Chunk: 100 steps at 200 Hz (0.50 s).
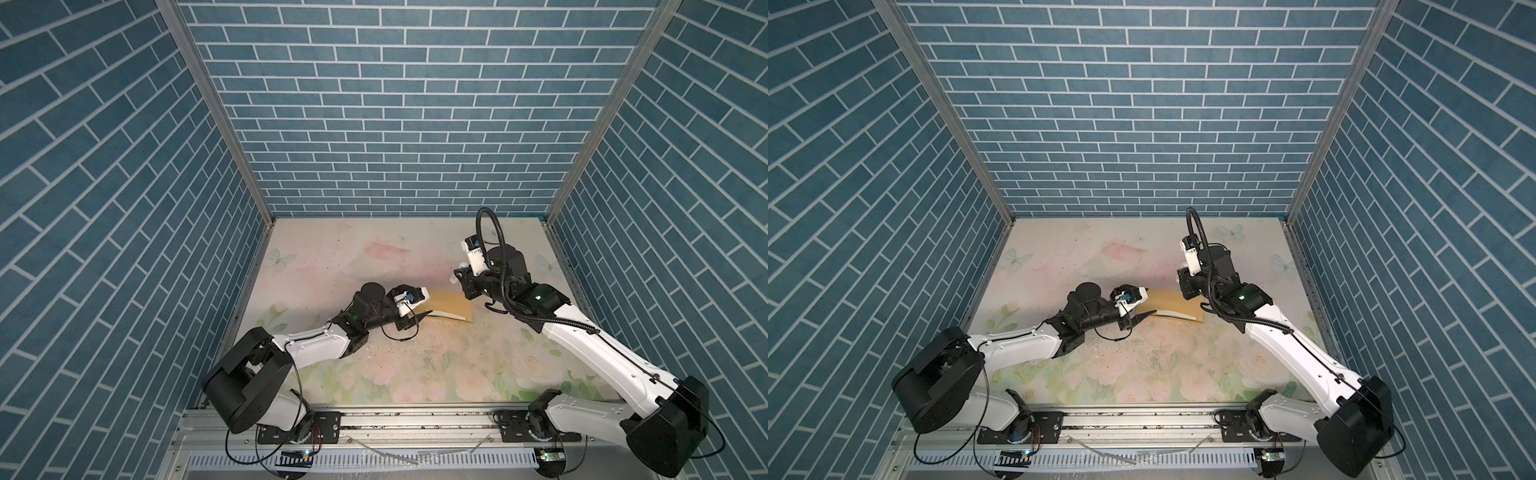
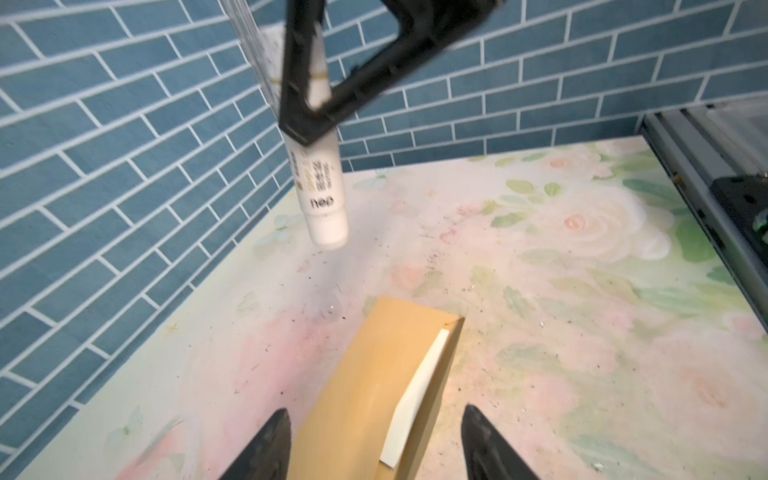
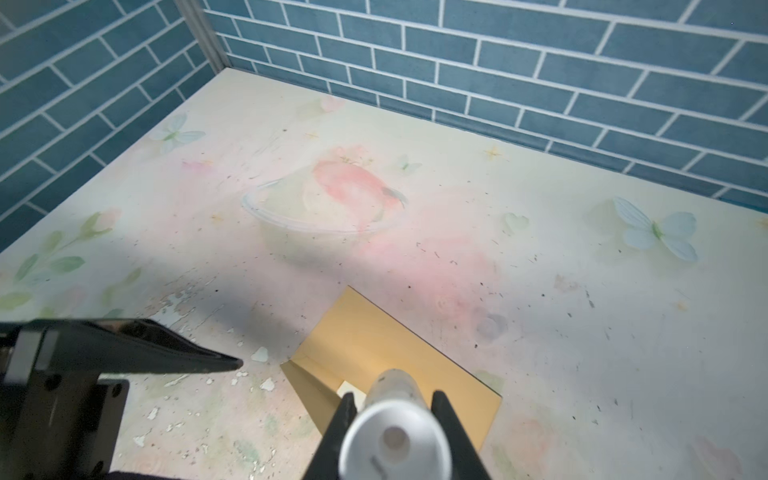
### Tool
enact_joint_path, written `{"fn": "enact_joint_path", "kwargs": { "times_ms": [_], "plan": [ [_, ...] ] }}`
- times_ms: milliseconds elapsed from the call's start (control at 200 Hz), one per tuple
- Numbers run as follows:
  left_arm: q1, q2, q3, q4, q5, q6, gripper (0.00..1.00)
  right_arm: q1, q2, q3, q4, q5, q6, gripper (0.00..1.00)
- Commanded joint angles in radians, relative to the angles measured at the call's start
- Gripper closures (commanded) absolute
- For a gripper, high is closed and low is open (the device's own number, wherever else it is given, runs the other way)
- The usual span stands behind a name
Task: Place the letter into the envelope and seal it
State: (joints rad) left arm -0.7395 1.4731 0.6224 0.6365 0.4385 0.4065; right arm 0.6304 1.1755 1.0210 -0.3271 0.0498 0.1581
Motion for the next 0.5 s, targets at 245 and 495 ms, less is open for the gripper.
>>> {"fn": "enact_joint_path", "kwargs": {
  "times_ms": [245, 495],
  "plan": [
    [-0.072, 0.192, 0.159, -0.211, -0.083, 0.141, 0.43, -0.039, -0.047, -0.063, -0.015, 0.068, 0.073, 1.00],
    [-0.100, 0.265, 0.217, -0.251, -0.146, 0.150, 0.52, -0.052, -0.069, -0.091, -0.004, 0.067, 0.085, 1.00]
  ]
}}
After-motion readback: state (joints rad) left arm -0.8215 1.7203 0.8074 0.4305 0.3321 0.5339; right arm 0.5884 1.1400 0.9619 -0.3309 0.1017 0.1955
